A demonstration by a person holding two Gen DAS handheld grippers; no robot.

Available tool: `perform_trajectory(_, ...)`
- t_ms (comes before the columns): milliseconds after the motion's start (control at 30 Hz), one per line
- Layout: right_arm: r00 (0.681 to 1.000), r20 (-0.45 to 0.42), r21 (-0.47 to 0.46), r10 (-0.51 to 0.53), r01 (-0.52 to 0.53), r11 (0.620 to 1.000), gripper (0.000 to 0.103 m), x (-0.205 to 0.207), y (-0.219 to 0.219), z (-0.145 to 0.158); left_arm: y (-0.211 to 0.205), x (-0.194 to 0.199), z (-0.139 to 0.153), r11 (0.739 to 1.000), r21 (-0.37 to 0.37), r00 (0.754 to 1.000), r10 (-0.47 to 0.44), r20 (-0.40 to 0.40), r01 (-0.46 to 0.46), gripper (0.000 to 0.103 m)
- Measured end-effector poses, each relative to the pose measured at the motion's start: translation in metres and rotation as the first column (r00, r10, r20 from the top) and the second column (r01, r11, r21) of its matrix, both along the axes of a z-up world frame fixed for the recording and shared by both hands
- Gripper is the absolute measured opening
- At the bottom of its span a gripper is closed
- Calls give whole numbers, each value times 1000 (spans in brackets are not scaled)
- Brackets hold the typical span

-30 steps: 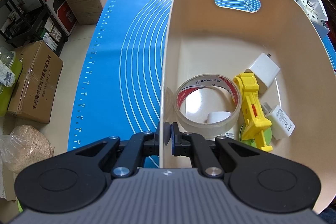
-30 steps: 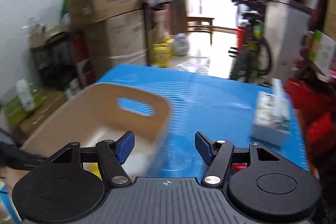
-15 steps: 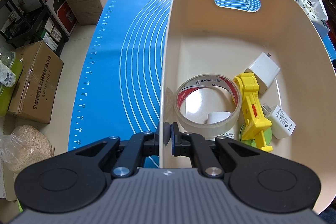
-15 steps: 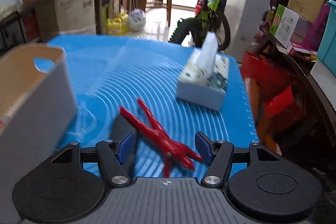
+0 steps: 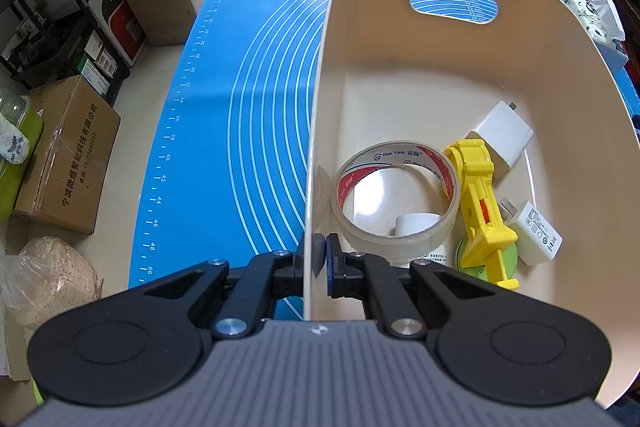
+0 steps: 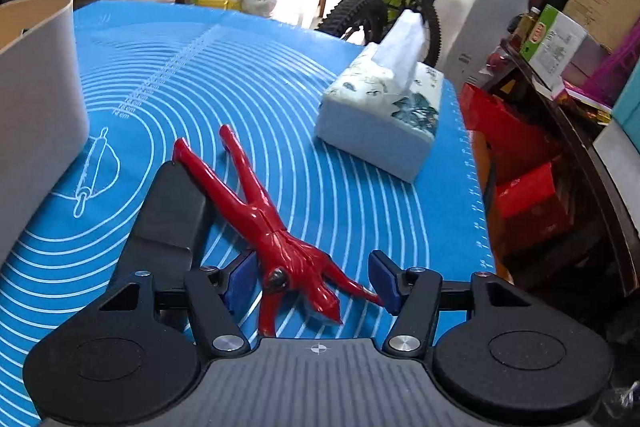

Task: Organize rigid objects
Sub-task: 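Grasp the red figurine by its legs with the right tool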

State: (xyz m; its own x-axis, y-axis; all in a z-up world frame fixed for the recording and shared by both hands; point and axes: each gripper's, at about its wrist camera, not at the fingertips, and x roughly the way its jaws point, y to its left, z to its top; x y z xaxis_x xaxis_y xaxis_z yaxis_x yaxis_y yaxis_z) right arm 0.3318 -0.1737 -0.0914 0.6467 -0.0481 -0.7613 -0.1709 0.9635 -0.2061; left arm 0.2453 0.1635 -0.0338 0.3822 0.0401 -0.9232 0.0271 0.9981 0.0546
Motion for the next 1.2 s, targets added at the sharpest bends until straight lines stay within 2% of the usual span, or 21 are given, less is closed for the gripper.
perform_trajectory(133, 1000, -13, 57, -13, 14, 998, 67, 9, -7, 1, 0, 0, 0, 1000, -1, 1000, 1, 0, -1, 8)
perform_trajectory(167, 1000, -22, 83, -8, 9, 997, 64, 11, -8, 1, 0, 0, 0, 1000, 0, 1000, 0, 0, 0, 8)
perform_trajectory(200, 1000, -25, 102, -1, 4, 995, 54, 11, -9, 2, 0, 0, 0, 1000, 1, 1000, 0, 0, 0, 8)
perform_trajectory(267, 1000, -29, 95, 2, 1, 995, 53, 11, -8, 2, 1, 0, 0, 1000, 2, 1000, 0, 0, 0, 8)
perform_trajectory(400, 1000, -2, 86, 14, -13, 996, 42, 7, -5, 9, 0, 0, 0, 1000, 4, 1000, 2, 0, -2, 8)
perform_trajectory(933, 990, 139, 174, -24, 0, 985, 42, -23, -8, 56, 0, 0, 0, 1000, 7, 1000, 0, 0, -1, 8)
perform_trajectory(1200, 980, 194, 227, 48, -93, 969, 42, -48, 26, 95, 0, 0, 0, 1000, 5, 1000, 1, 0, -1, 8)
